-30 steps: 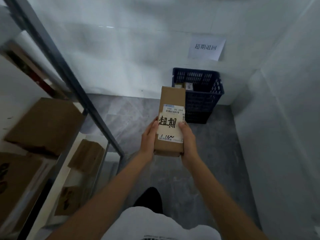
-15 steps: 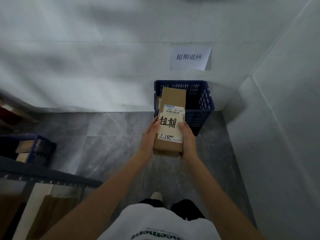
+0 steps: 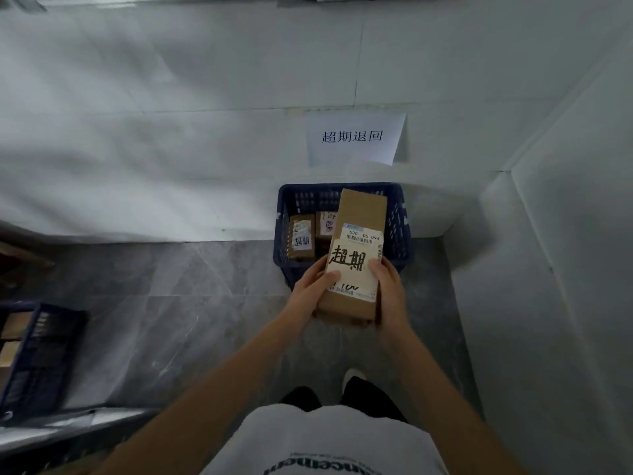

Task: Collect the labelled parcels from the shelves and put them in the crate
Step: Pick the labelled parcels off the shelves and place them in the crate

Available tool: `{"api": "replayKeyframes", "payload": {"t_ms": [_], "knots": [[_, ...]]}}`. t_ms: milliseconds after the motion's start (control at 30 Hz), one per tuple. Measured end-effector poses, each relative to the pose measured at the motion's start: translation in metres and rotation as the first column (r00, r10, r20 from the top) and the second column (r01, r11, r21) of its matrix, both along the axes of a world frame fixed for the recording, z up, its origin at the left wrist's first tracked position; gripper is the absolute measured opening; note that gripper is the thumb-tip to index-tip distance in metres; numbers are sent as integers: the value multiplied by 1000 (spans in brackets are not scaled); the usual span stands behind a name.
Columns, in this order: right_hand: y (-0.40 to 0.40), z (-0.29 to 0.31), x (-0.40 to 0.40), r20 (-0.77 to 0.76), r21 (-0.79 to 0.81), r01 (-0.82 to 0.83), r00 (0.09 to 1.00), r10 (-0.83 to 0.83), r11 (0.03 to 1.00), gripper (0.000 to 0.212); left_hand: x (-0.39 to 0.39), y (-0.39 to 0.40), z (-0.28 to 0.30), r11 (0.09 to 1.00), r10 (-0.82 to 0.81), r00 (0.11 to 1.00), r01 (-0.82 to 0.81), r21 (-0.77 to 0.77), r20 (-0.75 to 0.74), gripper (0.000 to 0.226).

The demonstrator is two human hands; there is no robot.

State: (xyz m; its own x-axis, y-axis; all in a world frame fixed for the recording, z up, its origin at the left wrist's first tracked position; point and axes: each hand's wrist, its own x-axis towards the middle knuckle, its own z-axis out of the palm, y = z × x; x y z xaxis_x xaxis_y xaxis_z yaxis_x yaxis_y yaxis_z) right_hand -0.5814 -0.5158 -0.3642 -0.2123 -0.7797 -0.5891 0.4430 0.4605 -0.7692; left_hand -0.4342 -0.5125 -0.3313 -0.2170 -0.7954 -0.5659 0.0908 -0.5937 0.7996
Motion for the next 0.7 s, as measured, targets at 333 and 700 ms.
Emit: {"api": "replayKeyframes", "payload": {"t_ms": [333, 700], "knots": [[-113, -28, -110, 38, 160, -162, 987, 158, 974, 36, -10, -108, -21, 897, -337, 942, 321, 304, 0, 32], [-190, -105, -93, 87, 338, 77, 990, -113, 938, 45, 18, -220, -121, 902, 71, 976, -151, 405, 207, 34]]}}
